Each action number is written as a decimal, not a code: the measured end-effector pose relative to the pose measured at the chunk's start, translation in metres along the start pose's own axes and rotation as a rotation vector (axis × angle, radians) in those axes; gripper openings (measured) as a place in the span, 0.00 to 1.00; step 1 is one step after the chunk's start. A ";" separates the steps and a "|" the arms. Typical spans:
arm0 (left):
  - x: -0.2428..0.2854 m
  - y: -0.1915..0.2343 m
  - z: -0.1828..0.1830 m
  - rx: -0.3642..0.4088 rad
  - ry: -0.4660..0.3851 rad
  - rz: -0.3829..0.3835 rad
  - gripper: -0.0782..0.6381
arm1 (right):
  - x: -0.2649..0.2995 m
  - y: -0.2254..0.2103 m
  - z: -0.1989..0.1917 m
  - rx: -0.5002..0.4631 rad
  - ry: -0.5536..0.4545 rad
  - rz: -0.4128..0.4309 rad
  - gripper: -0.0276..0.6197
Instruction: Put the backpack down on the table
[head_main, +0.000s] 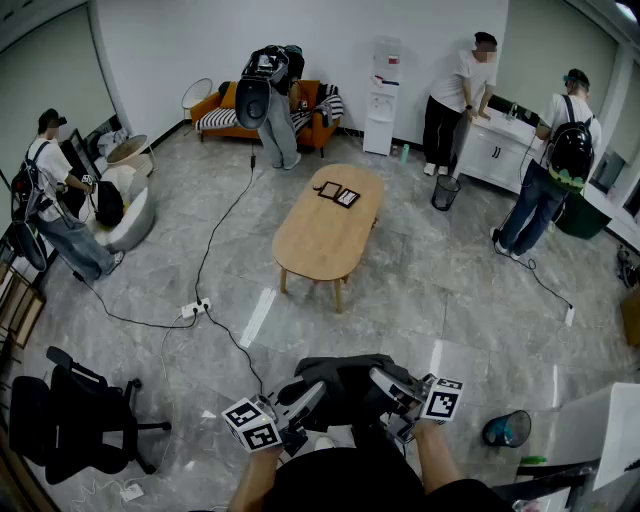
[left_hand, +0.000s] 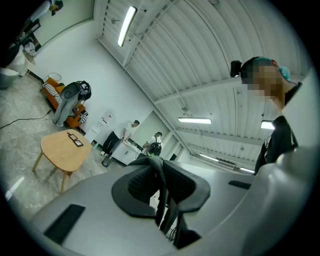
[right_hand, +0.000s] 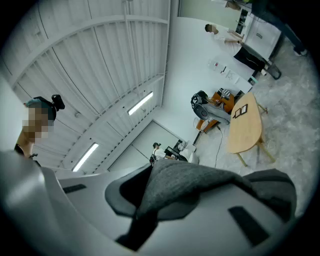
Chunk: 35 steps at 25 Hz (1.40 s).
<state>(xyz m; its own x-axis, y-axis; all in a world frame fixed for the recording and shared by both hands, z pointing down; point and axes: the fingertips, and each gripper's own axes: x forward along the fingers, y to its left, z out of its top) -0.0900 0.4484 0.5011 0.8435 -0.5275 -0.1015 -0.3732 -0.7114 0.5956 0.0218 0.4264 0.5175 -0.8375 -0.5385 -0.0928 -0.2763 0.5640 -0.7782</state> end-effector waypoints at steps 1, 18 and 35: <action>0.001 -0.001 0.000 0.004 -0.001 -0.006 0.18 | -0.001 0.000 0.000 0.000 0.001 0.001 0.10; 0.001 -0.004 0.003 0.035 0.012 -0.006 0.19 | -0.005 0.004 0.001 0.075 0.005 0.047 0.12; -0.007 -0.015 -0.004 0.038 0.057 -0.061 0.19 | -0.006 0.016 -0.003 0.097 0.001 0.038 0.12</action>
<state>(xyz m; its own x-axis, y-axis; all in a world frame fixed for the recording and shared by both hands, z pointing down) -0.0891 0.4642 0.4962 0.8853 -0.4562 -0.0905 -0.3341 -0.7591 0.5587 0.0214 0.4405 0.5075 -0.8471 -0.5170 -0.1230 -0.1973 0.5208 -0.8305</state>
